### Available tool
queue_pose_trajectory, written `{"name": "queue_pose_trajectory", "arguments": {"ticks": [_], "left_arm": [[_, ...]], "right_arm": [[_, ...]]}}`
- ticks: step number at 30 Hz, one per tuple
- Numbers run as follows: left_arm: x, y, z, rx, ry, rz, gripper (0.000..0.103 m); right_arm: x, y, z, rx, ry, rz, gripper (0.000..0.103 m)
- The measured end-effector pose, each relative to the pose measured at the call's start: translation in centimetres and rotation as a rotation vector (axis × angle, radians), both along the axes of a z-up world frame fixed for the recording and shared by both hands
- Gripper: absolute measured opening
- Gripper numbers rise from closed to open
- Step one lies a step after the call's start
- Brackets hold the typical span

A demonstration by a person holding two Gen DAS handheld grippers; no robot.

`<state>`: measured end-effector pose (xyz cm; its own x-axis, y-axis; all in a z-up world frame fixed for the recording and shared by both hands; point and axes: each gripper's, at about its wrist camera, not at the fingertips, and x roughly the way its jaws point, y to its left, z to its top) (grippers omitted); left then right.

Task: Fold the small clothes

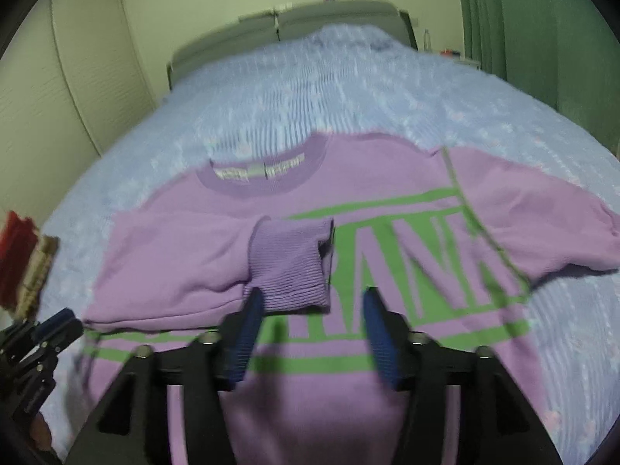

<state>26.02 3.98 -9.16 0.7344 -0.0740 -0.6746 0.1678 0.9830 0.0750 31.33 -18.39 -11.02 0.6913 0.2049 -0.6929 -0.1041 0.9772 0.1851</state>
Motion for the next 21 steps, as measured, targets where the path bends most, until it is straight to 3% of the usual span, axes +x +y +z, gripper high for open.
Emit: {"name": "queue_pose_trajectory", "arguments": {"ticks": [2, 5, 7, 16, 21], "left_arm": [[-0.3, -1.4, 2.1, -0.037, -0.044, -0.015, 0.059], [0.1, -3.9, 4.4, -0.068, -0.087, -0.016, 0.079], [0.6, -5.9, 5.3, -0.083, -0.110, -0.035, 0.086], [5.0, -16.4, 5.1, -0.141, -0.069, -0.118, 0.092], [6.6, -22.3, 4.6, -0.090, -0.070, -0.166, 0.093]], "right_arm": [[-1.7, -1.2, 1.3, 0.012, -0.036, -0.009, 0.058], [-3.6, -3.4, 3.1, 0.035, -0.083, -0.034, 0.070], [-4.3, -5.3, 4.1, 0.036, -0.110, -0.063, 0.072], [-4.3, -14.7, 4.1, 0.070, -0.120, -0.220, 0.073], [-4.2, -21.4, 2.2, 0.176, -0.102, -0.361, 0.073]]}}
